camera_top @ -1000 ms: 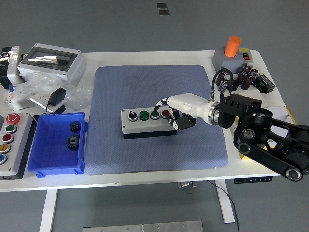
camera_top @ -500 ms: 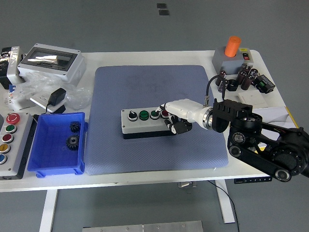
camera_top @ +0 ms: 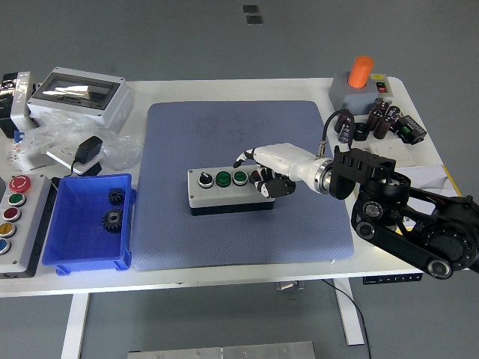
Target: Pick up the button,place it on the desk,press the button,press the button
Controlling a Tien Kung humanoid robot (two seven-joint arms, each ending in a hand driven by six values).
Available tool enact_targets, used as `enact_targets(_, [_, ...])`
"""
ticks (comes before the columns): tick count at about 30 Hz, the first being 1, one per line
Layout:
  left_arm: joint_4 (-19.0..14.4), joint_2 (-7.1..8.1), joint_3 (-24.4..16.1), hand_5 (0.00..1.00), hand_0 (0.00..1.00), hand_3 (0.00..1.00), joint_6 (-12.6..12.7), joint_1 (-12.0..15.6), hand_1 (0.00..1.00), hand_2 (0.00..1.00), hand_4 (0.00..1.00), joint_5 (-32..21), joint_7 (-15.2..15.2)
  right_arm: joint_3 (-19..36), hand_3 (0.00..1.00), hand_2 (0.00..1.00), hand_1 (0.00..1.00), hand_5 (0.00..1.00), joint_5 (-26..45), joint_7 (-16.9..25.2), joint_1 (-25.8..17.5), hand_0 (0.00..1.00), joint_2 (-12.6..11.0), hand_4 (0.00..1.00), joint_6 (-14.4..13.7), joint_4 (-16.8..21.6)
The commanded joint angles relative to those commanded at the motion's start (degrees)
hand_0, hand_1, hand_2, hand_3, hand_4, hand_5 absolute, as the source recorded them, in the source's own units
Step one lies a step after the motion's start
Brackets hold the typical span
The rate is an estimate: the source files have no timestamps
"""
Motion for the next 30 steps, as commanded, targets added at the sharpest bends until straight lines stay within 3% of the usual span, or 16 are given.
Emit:
enact_targets(4, [0.00,-0.02,-0.08,0.200,0.730,0.688,-0.03,-0.01,0.735,0.634,0.618,0.09,0.06,3.27,0.766,0.219,0.290,0.010,1.18,3.60,-0.40,0.281,-0.53,0.245,-5.04,0.78])
enact_targets(7, [0.00,-0.03,-0.14,0.200,0.730,0.688,-0.06,-0.03,0.735,0.634,0.618,0.20,0.10,3.11,0.766,0.219,0.290,0.010,-0.70,3.33,-0.27,0.281,-0.20,0.245,-4.36,-0.34])
enact_targets(8, [0.00,-0.04,-0.17,0.202,0.730,0.688,-0.07,-0.06,0.735,0.633,0.619,0.24,0.10,2.60,0.723,0.338,0.319,0.212,-1.73,2.78,-0.15,0.286,0.08,0.788,-3.43,-1.04])
enact_targets(13, [0.00,-0.03,-0.24,0.202,0.730,0.688,-0.10,-0.15,0.735,0.633,0.619,0.37,0.10,-0.05,0.723,0.338,0.319,0.212,-7.45,0.36,0.44,0.286,1.61,0.788,0.06,-4.23])
enact_targets(14, [0.00,-0.03,-0.24,0.202,0.730,0.688,-0.11,-0.15,0.735,0.633,0.619,0.38,0.12,-0.45,0.990,0.879,0.822,0.396,-8.67,-0.09,0.53,0.741,1.96,0.963,0.65,-4.81])
enact_targets(19, [0.00,-0.07,-0.23,0.202,0.730,0.688,-0.12,-0.17,0.735,0.633,0.619,0.39,0.14,-1.31,0.990,0.879,0.822,0.396,-12.44,-1.25,0.77,0.741,3.31,0.963,1.88,-6.58])
enact_targets(20, [0.00,-0.06,-0.25,0.202,0.730,0.687,-0.13,-0.19,0.735,0.632,0.618,0.42,0.15,-1.39,0.998,0.998,0.998,0.476,-12.68,-1.31,0.79,0.998,3.49,0.998,1.89,-6.71])
enact_targets(30, [0.00,-0.06,-0.35,0.201,0.730,0.686,-0.15,-0.21,0.735,0.631,0.617,0.58,0.17,-2.04,0.998,0.998,0.998,0.479,-10.01,-1.14,0.62,0.998,4.06,0.998,2.37,-6.39])
